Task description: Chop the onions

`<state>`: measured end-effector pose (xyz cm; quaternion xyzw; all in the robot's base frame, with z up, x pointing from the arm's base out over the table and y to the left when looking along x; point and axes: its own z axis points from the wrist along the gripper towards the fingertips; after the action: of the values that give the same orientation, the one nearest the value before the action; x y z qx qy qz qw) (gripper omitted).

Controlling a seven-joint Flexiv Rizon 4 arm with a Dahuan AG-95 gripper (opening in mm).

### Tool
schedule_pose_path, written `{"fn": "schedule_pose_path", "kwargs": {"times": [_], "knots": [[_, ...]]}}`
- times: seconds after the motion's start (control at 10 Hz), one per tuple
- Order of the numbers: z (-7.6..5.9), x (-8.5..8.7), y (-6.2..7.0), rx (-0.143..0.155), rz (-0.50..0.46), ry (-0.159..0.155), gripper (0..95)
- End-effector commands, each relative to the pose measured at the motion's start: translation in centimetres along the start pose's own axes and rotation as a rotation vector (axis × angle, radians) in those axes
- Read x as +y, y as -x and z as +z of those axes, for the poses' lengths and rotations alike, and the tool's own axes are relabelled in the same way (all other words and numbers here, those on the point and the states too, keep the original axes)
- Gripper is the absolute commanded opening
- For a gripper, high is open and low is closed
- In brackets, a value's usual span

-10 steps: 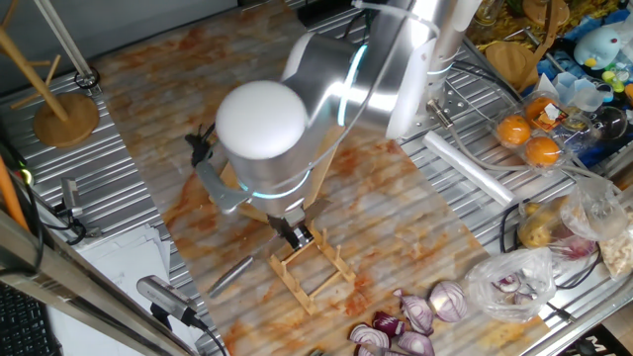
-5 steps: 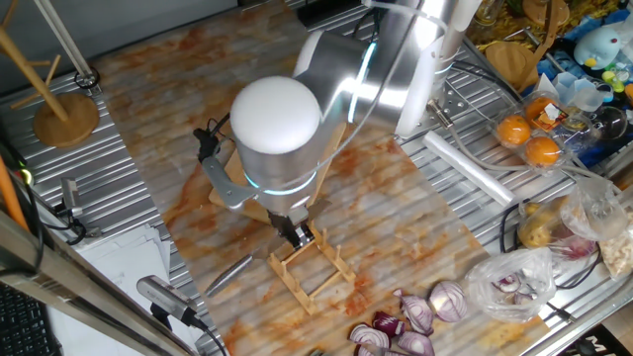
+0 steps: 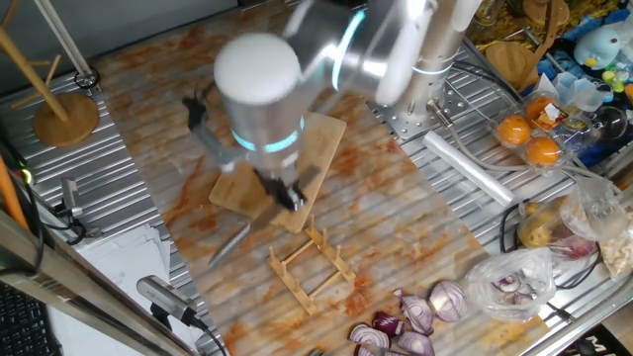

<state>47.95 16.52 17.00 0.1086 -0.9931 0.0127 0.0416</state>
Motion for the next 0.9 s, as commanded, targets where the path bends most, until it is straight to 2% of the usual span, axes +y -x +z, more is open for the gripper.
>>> {"fn": "schedule_pose_path", "kwargs": {"times": [0.1,0.2,0.5,0.6,0.9], "knots": [[0.9,-3.0,-2.1,0.003,-0.047,-0.006,0.0],[1.6,-3.6,-2.3,0.001,-0.06,-0.01,0.0],[4.1,-4.2,-1.6,-0.001,-0.113,-0.006,0.0],[4.9,-4.4,-1.4,-0.016,-0.142,0.041,0.0],[4.5,-4.4,-1.5,-0.004,-0.16,0.032,0.0]]}}
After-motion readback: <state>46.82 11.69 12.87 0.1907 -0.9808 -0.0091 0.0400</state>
